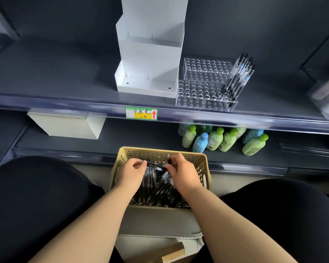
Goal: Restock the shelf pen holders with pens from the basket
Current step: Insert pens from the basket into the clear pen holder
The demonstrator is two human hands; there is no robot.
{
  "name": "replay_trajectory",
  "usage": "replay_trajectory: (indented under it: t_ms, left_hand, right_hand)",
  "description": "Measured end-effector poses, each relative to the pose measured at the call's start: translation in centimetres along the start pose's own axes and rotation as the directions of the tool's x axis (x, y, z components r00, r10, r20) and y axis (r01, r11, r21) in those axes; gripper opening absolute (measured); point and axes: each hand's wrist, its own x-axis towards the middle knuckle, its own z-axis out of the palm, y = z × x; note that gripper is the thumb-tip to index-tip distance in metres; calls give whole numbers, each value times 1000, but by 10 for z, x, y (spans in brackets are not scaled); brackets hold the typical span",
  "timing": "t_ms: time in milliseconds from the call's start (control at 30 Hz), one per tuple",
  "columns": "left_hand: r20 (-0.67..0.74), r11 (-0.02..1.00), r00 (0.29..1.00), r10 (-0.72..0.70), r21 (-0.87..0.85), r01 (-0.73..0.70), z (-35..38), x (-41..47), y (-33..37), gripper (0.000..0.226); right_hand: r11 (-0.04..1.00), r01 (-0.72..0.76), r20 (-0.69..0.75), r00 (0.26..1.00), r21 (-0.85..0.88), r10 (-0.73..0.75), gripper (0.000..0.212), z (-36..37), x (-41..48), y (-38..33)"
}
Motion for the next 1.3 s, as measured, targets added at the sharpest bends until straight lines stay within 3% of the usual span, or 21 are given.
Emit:
replay_trajectory:
  t_ms: [100,233,367,500,567,633,733,800,900,1100,1200,1300]
  left_hand:
    - [-97,982,994,40,-179,-57,-3,-1,5,27]
    - [-89,974,982,168,-138,-180,2,-3,5,17]
    - [-24,976,979,203,-79,-204,14,-4,1,17]
    - [145,984,977,156,68,-167,30,0,-9,28]
    - [235,967,968,86,212,-138,35,0,-12,38]
    - [295,929,955,31,345,-137,36,0,-16,49]
    - [303,920,953,27,366,-142,33,-2,-16,50]
    - [292,945,956,44,300,-135,29,-5,-14,49]
    - [279,934,954,104,301,-190,25,-5,-13,48]
    - [264,793,955,132,550,-262,16,-4,-4,47]
    - [266,873,954,138,423,-244,3,-12,19,54]
    - [199,924,955,220,272,-269,-19,-19,51,44]
  right_hand:
    - [997,-61,159,985,-47,68,34,9,3,8]
    - [961,-39,350,927,-272,137,28,20,6,20]
    - [944,-81,259,951,-320,169,28,24,11,25]
    - [991,-128,-13,992,-48,127,23,15,14,21]
    - [991,-128,-46,991,28,129,21,12,16,21]
    - [986,-165,47,985,-35,166,24,14,18,26]
    - [929,-223,193,938,-296,287,28,22,20,40]
    - [869,-244,210,909,-431,360,35,22,21,44]
    - [855,-250,171,918,-454,359,30,18,21,40]
    - [983,-136,-16,991,-125,135,28,-10,18,15]
    - [991,-59,-275,957,117,89,24,-41,14,-6]
    - [897,22,-405,897,441,177,15,-87,13,-31]
